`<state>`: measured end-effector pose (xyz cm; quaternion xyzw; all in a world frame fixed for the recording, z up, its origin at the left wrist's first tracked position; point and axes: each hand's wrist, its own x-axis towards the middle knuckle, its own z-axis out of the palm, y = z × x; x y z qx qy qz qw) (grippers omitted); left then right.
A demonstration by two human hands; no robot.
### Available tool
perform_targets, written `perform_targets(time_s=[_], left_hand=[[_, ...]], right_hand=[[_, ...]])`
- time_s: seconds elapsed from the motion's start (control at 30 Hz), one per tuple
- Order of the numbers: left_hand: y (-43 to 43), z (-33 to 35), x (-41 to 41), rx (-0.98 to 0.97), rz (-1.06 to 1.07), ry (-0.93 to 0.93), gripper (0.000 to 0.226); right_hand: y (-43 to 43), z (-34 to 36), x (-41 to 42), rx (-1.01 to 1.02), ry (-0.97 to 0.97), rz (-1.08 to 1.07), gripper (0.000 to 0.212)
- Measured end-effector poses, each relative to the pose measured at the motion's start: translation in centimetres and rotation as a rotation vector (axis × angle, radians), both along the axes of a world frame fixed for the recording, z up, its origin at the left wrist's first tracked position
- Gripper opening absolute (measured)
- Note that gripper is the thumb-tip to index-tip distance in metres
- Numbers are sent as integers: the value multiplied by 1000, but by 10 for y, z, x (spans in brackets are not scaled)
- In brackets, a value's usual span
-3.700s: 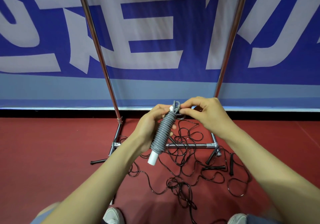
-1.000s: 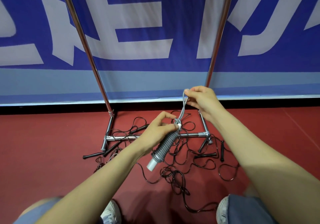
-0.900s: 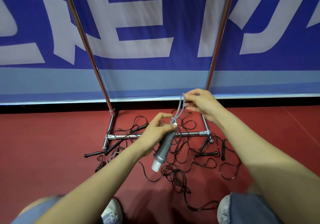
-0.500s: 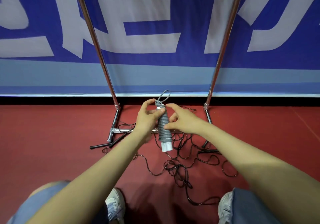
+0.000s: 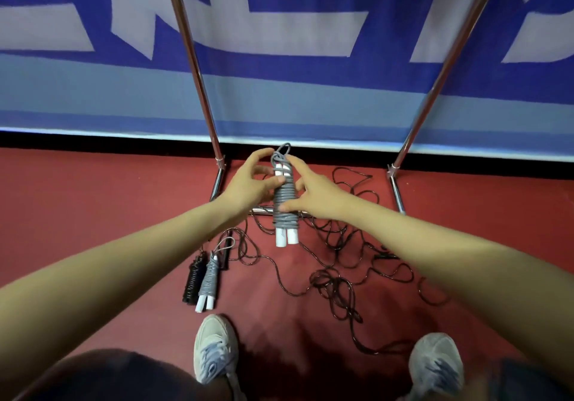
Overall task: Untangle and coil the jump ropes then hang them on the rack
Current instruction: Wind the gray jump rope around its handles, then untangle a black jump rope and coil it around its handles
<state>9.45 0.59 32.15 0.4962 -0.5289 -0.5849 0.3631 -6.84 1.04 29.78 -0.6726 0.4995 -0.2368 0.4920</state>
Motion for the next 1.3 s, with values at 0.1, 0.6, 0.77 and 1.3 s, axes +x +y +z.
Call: perform_targets(time_s=[0.1, 0.6, 0.77, 1.3], left_hand=[[-28, -36, 26, 73, -4, 12, 67], [5, -279, 153, 233, -86, -995, 45], [30, -305, 165, 235, -77, -1006, 53], [38, -315, 154, 183, -8, -1043, 47]], right_hand=[[-34, -42, 21, 43, 29, -36, 95], [-31, -275, 117, 352, 335, -7, 100], [-19, -292, 160, 368, 304, 13, 97], [3, -308, 196, 362, 334, -67, 84]])
